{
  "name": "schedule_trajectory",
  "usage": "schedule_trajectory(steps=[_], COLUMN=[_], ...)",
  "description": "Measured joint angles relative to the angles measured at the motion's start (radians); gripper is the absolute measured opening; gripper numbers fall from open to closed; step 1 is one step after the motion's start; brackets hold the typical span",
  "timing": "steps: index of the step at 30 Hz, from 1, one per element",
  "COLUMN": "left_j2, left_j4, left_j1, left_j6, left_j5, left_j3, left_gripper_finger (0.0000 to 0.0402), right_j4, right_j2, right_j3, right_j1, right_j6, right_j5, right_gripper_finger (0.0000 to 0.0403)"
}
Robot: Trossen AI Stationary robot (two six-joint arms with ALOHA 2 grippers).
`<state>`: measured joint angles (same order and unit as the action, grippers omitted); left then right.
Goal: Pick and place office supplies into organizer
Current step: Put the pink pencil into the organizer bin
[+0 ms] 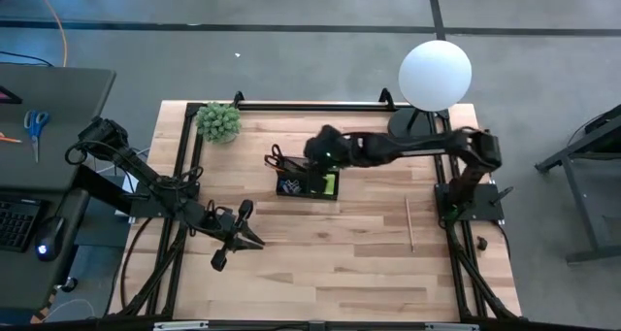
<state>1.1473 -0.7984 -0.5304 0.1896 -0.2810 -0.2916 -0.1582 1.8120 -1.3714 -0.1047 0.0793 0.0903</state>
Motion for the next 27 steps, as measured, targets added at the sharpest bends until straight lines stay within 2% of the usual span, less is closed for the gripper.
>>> schedule_trajectory(steps=[3, 6, 9, 13, 21, 27], left_j2=[0.000, 0.000, 0.000, 0.000, 0.000, 0.000], left_j4=[0.019, 0.020, 0.017, 0.017, 0.016, 0.015], left_j1=[0.000, 0.000, 0.000, 0.000, 0.000, 0.000], left_j6=[-0.002, -0.002, -0.002, -0.002, -0.014, -0.036], left_j5=[0.000, 0.000, 0.000, 0.000, -0.001, -0.001], left_j3=[0.000, 0.000, 0.000, 0.000, 0.000, 0.000], left_gripper_finger=[0.0035, 0.0035, 0.0035, 0.0035, 0.0035, 0.0035], right_j4=[-0.261, -0.445, -0.582, -0.662, -0.645, -0.701], right_j2=[-0.058, -0.129, -0.213, -0.324, -0.488, -0.512], right_j3=[-0.058, -0.076, -0.033, 0.097, 0.423, 0.560], right_j1=[0.033, 0.091, 0.150, 0.223, 0.324, 0.369], right_j6=[0.020, 0.062, 0.165, 0.353, 0.662, 0.848], right_j5=[0.079, 0.187, 0.273, 0.322, 0.312, 0.191], right_gripper_finger=[0.0103, 0.0091, 0.0079, 0.0065, 0.0059, 0.0061])
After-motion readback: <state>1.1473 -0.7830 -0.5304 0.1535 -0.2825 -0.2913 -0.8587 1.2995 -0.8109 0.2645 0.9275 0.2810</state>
